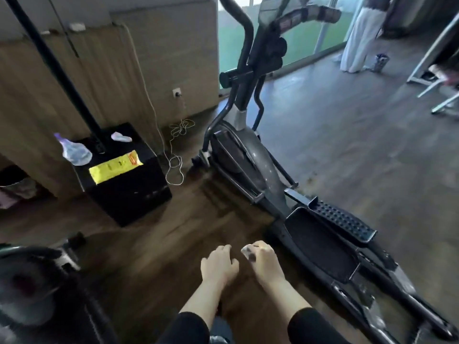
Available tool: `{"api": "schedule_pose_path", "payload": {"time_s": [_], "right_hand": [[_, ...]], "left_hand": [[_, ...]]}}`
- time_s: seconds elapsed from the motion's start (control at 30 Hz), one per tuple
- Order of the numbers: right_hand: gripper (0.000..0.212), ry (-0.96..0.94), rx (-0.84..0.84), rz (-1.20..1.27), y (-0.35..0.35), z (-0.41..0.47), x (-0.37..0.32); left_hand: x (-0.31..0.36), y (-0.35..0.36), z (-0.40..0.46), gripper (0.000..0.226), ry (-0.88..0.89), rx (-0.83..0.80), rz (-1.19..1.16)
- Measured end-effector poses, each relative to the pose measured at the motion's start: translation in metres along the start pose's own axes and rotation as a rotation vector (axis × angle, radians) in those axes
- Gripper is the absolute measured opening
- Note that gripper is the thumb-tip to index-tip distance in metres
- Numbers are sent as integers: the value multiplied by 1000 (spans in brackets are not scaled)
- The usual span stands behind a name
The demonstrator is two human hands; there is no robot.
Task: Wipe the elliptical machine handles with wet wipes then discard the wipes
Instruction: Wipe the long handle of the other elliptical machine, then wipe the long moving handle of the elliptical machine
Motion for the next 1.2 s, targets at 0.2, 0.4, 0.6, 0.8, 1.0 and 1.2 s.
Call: {"api": "schedule_pose_path", "payload": {"time_s": [0.2, 0.4, 0.6, 0.8, 1.0, 1.2], "right_hand": [[18, 152, 26, 100, -25, 66, 40], [21, 180, 99, 149, -76, 177, 38], [27, 144, 155, 276, -107, 261, 17], [41, -32, 139, 340, -164, 340, 5], [18, -373, 221, 393, -255, 411, -36], [29, -727, 425, 469, -339, 459, -113]], "left_hand": [[36, -15, 75, 55, -13, -44, -20], [59, -103, 168, 54, -40, 62, -47], [79, -172, 240, 54, -69, 145, -109], [112, -223, 291, 53, -123, 260, -195], [158, -314, 308, 47, -168, 573, -408], [199, -413, 288, 46, -43, 907, -515]]}}
Point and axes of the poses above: each hand's wrist, its own z-axis towards the middle knuckle, its own y-axis out of the palm, x = y × z, the point moved 4 cm from there along z, towards the middle knuckle, and after that the axes turned 7 degrees about -x, right-handed, at the moved point
